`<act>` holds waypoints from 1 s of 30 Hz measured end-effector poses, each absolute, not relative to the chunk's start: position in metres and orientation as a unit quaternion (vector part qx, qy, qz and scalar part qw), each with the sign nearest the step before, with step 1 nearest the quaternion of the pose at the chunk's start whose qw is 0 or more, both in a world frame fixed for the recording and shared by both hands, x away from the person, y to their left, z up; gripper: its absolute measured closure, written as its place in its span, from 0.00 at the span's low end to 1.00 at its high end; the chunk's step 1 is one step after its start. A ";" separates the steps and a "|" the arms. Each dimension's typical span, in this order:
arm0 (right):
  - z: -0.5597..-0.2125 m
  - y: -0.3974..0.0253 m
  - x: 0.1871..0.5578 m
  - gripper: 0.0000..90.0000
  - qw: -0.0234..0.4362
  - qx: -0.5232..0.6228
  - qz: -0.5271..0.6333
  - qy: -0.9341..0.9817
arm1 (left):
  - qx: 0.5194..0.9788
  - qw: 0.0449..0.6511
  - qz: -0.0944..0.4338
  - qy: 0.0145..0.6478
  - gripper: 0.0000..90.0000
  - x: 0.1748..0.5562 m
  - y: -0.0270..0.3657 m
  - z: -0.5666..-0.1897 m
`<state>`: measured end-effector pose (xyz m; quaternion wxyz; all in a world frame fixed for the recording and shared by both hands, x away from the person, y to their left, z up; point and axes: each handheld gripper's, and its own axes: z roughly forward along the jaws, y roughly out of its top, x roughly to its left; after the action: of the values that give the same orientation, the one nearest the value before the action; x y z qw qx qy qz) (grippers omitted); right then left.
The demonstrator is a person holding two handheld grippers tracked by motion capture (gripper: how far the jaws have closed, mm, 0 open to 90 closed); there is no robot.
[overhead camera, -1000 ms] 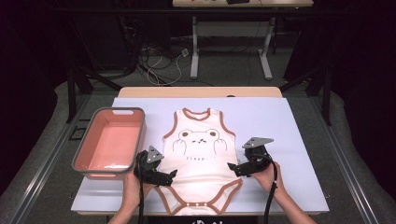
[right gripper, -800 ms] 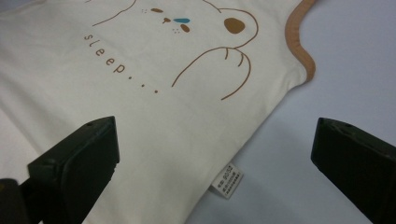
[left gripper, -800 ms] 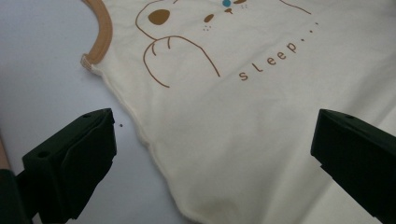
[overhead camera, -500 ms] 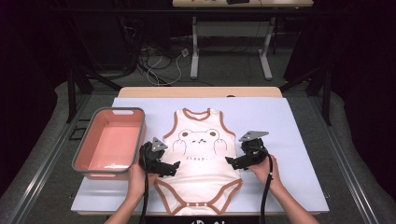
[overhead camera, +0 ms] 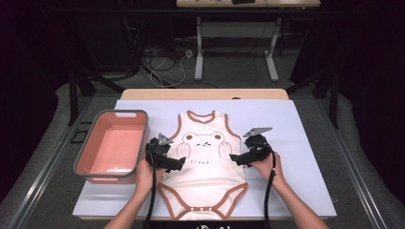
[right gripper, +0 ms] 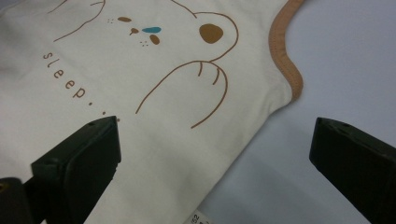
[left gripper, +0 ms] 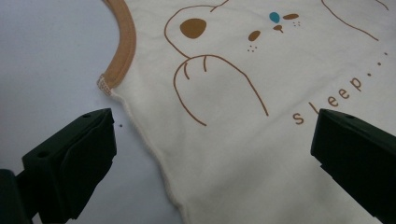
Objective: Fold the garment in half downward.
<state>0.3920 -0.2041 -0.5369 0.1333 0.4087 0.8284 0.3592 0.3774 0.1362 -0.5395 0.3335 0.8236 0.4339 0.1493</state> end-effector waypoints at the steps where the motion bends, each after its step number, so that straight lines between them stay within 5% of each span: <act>1: -0.538 -0.203 0.393 0.05 0.134 0.410 0.360 0.827 | 0.823 0.330 0.148 0.438 0.00 0.380 0.135 -0.540; 23: -0.550 -0.196 0.423 0.65 0.211 0.452 0.337 0.799 | 0.784 0.312 0.210 0.494 0.54 0.421 0.132 -0.550; 30: -0.551 -0.195 0.431 0.68 0.216 0.461 0.341 0.790 | 0.775 0.301 0.224 0.508 0.52 0.430 0.131 -0.557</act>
<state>0.4311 -0.1947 -0.5509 0.2163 0.4613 0.7899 0.3412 0.4298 0.1315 -0.5574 0.3015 0.7753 0.5078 0.2240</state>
